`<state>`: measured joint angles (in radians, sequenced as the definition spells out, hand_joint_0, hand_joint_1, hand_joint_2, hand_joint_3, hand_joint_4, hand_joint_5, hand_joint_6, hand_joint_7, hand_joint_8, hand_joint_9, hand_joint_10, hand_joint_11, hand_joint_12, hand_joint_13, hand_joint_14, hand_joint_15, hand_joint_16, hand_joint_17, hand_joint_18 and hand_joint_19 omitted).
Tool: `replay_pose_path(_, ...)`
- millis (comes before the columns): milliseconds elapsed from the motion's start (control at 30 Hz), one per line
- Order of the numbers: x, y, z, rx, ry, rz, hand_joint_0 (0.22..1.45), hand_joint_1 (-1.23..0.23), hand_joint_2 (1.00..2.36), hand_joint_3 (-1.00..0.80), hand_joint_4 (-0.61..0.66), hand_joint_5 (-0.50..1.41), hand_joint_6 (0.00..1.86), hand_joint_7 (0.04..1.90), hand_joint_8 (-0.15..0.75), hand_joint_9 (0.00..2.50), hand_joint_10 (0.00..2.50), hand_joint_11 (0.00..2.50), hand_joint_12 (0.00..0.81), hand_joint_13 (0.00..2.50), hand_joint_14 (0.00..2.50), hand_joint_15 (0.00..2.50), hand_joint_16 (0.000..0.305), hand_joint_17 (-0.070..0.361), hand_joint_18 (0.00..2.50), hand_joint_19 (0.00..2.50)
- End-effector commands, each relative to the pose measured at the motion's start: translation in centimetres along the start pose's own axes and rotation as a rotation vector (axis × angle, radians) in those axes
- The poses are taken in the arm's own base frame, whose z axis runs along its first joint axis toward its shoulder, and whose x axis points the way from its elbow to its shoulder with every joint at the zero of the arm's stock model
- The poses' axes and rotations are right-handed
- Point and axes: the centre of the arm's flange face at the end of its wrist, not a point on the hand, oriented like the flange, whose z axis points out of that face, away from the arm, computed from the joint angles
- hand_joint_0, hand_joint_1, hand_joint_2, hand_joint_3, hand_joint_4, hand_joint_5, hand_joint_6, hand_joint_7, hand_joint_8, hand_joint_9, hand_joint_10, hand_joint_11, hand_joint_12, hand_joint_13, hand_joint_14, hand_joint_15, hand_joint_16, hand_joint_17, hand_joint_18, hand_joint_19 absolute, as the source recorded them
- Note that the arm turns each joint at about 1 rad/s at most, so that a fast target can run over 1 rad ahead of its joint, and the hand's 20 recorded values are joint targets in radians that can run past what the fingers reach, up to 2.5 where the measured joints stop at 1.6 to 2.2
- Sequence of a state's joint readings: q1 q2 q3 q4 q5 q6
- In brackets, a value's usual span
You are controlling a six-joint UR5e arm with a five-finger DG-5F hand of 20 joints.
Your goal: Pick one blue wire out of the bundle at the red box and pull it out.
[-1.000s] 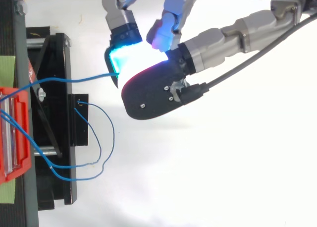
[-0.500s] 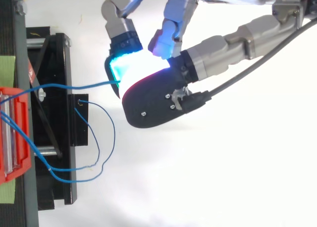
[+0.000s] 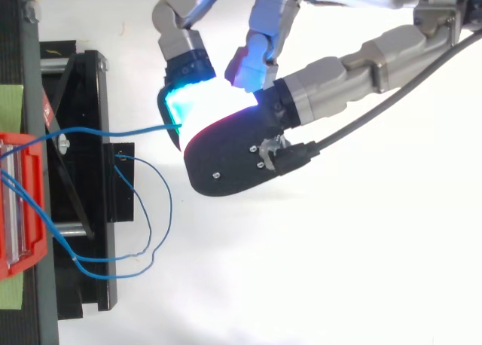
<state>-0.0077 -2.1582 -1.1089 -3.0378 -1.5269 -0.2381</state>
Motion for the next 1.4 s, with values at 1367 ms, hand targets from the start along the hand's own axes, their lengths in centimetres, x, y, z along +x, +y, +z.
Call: replay_pose_path(1367,-0.02,-0.08,-0.05,0.007,-0.002,-0.003,0.7,-0.94,1.08,0.22,-0.08,-0.05,0.95,1.22,0.372,1.37,0.02,0.76,0.458,1.16,0.02,0.76,0.058,0.13,1.08,0.58)
